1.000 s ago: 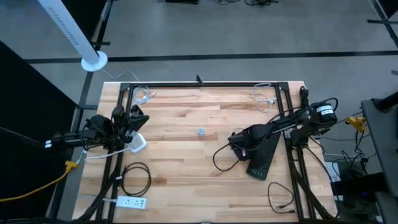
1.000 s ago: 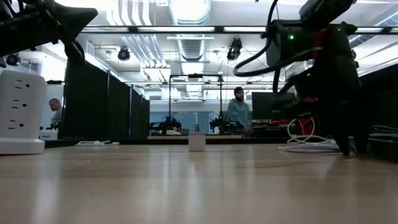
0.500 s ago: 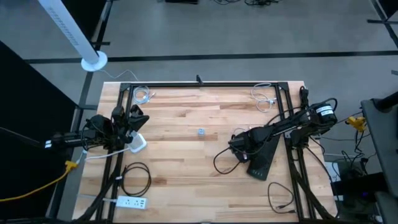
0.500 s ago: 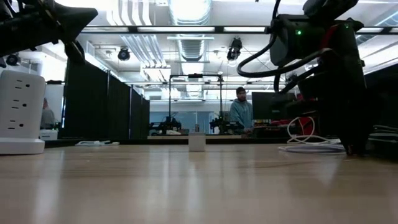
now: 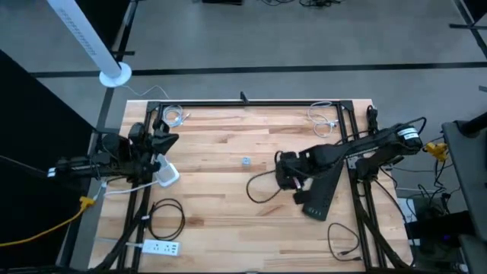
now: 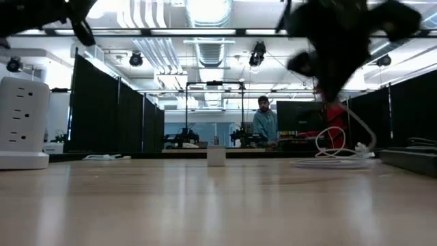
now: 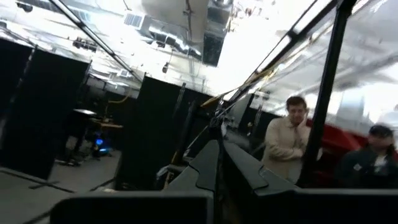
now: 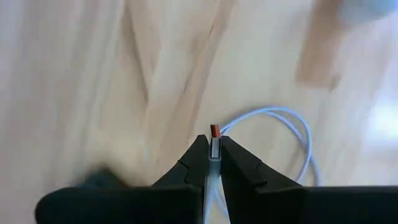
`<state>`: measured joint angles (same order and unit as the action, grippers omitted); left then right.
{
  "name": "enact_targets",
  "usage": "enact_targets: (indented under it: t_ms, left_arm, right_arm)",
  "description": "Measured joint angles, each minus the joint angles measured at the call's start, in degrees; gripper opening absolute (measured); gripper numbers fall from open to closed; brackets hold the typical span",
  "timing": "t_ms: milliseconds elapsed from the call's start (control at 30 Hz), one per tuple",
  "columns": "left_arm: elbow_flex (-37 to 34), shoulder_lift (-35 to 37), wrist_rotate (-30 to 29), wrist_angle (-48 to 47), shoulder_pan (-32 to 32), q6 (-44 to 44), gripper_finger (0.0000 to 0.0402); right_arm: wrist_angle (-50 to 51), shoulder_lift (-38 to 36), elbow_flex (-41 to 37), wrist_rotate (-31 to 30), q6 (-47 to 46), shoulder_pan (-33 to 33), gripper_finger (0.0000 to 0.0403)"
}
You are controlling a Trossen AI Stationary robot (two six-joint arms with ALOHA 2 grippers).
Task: Insert USB
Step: Insert the bottom right white charger cable into the black outlet extension
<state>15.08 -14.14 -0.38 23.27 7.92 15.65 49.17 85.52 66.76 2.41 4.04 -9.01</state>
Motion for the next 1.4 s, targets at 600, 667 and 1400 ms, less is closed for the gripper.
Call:
enact_targets:
  t_ms: [600,667,1400]
  left_arm:
    - [19.66,-38.92,0.00,-0.52,0.00,-9.96,0.0149]
    - [21.90,-42.81,0.69,0.81,0.00,-9.10,0.0154]
    - [44.05,-66.48,9.94,1.11,-2.78,-12.19,0.0103]
  right_arm:
    - [-22.48,-6.03,11.50,-0.48,-12.30,10.57,0.0014]
    - [-25.73,-6.27,11.50,0.31,-10.73,11.03,0.0014]
    - [-37.29,-9.37,11.49,1.05,-4.45,12.43,0.0014]
